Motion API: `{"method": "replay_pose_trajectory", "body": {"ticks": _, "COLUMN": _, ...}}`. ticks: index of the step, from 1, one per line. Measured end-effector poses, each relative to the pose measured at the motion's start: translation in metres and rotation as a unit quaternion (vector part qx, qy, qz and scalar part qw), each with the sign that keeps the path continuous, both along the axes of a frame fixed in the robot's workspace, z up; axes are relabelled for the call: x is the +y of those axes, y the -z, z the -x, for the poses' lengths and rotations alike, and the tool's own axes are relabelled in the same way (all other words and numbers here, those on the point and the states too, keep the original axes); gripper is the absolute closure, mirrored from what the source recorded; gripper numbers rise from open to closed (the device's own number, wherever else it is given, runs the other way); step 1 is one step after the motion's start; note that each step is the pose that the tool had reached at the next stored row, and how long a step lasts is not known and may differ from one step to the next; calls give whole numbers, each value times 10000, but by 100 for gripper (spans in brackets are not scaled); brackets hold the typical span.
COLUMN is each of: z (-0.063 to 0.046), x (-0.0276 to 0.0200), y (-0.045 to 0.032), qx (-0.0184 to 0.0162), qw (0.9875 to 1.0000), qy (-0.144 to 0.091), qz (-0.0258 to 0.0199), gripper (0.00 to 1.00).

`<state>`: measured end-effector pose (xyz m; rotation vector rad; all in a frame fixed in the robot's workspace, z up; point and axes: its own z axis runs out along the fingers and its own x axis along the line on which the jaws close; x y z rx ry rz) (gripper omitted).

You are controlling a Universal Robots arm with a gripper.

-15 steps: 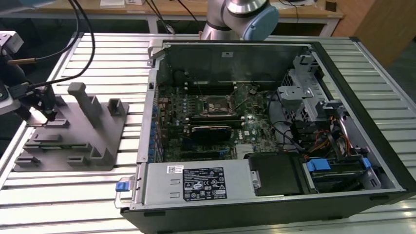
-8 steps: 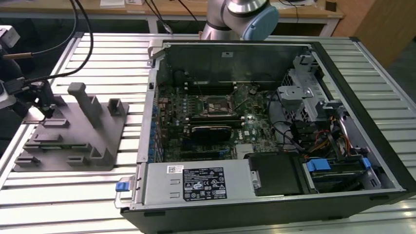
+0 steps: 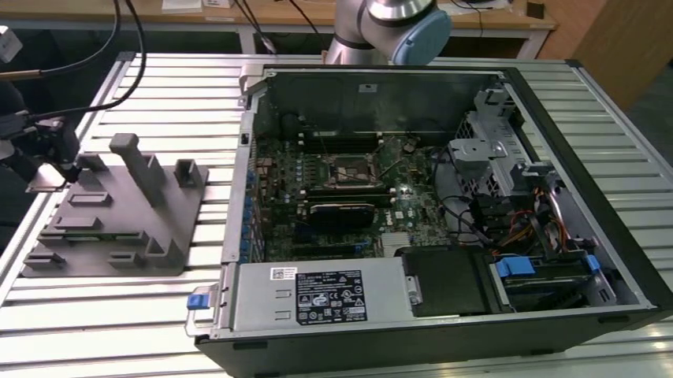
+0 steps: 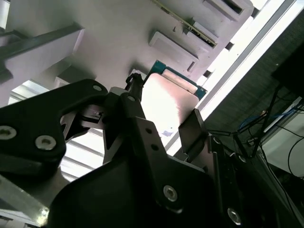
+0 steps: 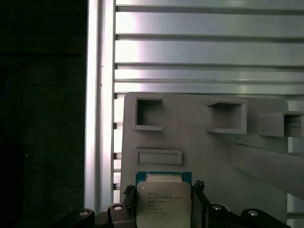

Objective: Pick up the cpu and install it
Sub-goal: 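Pick up the cpu and move it towards the insertion slot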

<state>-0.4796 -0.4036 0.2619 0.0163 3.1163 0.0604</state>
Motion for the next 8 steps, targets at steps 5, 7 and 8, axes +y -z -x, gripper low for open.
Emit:
{"method": "replay_pose_trajectory", "body": {"ticks": 5, "z": 0, "x": 1, "y": -127, "qx": 0, "qw": 10000, "qy": 0, "qz": 0, "gripper": 45}}
{"method": "replay_pose_trajectory", "body": {"ticks": 7, "z": 0, "x": 1, "y": -178, "qx": 0, "qw": 10000, "qy": 0, "qz": 0, "gripper": 45}}
{"method": "replay_pose_trajectory", "body": {"ticks": 8, "z": 0, "x": 2, "y": -201, "qx": 0, "qw": 10000, "qy": 0, "qz": 0, "gripper": 45}}
